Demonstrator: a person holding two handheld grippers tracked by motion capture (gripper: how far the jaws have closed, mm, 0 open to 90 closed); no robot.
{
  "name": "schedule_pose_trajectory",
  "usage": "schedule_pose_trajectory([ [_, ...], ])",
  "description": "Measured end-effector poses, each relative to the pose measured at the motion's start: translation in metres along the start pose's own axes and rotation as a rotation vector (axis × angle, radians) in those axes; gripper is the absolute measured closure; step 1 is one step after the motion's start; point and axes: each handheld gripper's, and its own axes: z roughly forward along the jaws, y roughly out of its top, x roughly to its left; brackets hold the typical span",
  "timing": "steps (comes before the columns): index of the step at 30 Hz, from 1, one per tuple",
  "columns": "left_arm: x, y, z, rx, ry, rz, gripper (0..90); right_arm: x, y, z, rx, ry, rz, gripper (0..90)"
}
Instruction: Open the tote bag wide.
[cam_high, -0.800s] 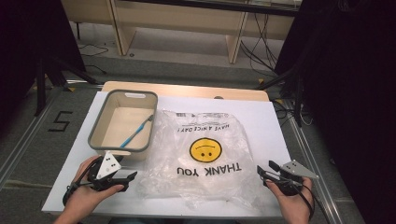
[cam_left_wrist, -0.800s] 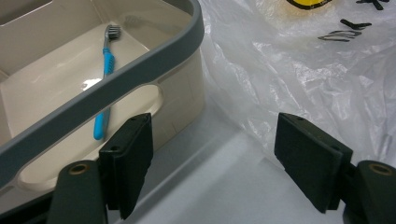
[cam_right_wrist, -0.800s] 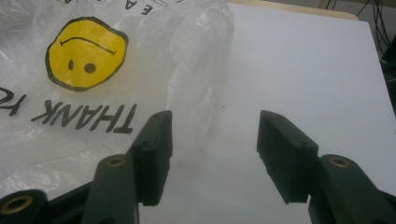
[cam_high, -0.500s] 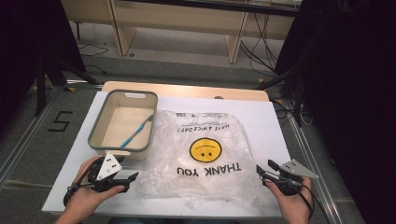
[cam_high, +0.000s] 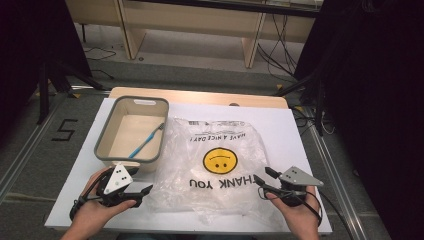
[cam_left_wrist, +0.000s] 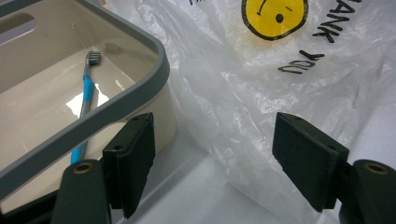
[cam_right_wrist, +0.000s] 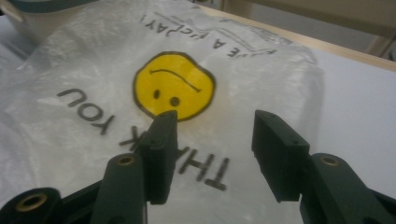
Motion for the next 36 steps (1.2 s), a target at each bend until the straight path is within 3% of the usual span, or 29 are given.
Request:
schedule_pose_trajectory([
  [7, -0.009, 0.006, -0.001, -0.008, -0.023, 0.023, 32.4, 0.025, 0.006, 0.019, 0.051, 0.133, -0.078, 55.3],
  [9, -0.010, 0.007, -0.001, -0.008, -0.027, 0.024, 33.7, 0.034, 0.005, 0.029, 0.104, 0.164, -0.102, 55.4],
  [15, -0.014, 0.011, -0.003, -0.009, -0.040, 0.036, 36.0, 0.044, 0.003, 0.037, 0.137, 0.213, -0.117, 55.4],
  [18, -0.018, 0.013, -0.003, -0.012, -0.061, 0.038, 39.1, 0.053, 0.004, 0.039, 0.147, 0.272, -0.135, 56.3],
  [19, -0.019, 0.014, -0.003, -0.007, -0.068, 0.042, 39.1, 0.053, 0.004, 0.039, 0.147, 0.272, -0.135, 56.3],
  [22, -0.024, 0.016, -0.002, -0.002, -0.097, 0.043, 45.7, 0.066, 0.004, 0.048, 0.188, 0.320, -0.176, 56.9],
  [31, -0.040, 0.026, -0.004, 0.001, -0.166, 0.083, 56.2, 0.079, 0.000, 0.064, 0.282, 0.356, -0.228, 64.1],
  [36, -0.051, 0.032, -0.007, -0.004, -0.196, 0.109, 63.1, 0.080, -0.002, 0.067, 0.321, 0.364, -0.253, 77.3],
])
